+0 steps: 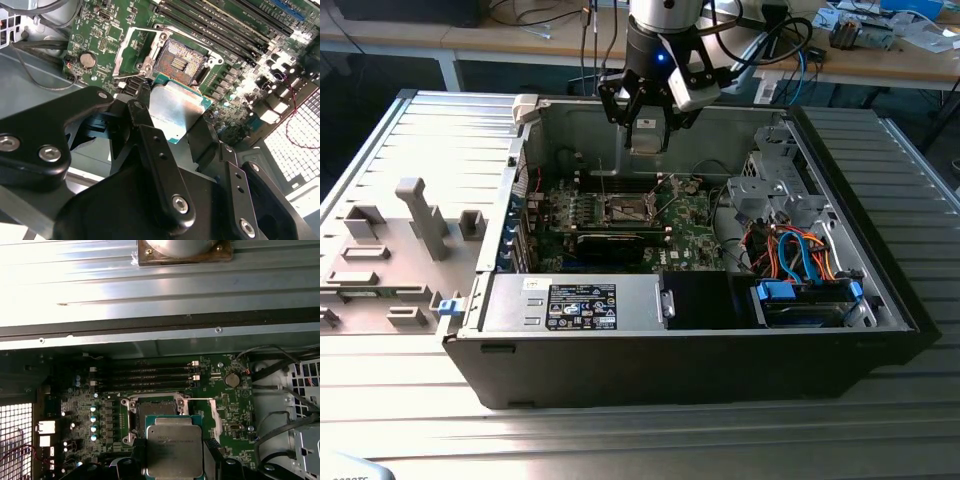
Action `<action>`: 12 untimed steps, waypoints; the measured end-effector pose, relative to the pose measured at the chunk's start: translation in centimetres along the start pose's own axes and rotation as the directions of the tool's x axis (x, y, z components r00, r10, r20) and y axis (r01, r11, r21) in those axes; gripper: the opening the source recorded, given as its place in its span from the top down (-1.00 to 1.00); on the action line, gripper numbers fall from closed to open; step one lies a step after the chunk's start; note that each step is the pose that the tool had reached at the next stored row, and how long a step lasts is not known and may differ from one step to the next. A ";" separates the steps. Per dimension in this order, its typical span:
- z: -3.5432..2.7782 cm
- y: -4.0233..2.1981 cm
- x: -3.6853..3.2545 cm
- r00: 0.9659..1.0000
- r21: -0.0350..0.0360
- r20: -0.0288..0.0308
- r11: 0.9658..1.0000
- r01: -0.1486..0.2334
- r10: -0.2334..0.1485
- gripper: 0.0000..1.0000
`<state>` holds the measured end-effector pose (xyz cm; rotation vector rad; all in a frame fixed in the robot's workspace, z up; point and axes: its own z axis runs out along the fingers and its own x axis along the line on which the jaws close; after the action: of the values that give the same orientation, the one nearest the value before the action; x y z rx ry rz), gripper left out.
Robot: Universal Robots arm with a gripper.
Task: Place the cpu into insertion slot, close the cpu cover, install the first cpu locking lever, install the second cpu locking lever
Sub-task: 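Place the cpu into insertion slot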
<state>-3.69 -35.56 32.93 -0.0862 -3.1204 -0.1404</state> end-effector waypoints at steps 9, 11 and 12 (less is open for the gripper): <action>0.01 0.00 0.00 1.000 0.000 0.002 1.000 -0.023 0.023 -0.08; 0.01 0.00 0.00 1.000 -0.001 0.002 1.000 -0.027 0.027 -0.08; 0.01 0.00 0.00 1.000 -0.001 0.003 1.000 -0.029 0.029 -0.08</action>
<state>-3.69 -35.56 32.92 -0.1316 -3.1201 -0.1409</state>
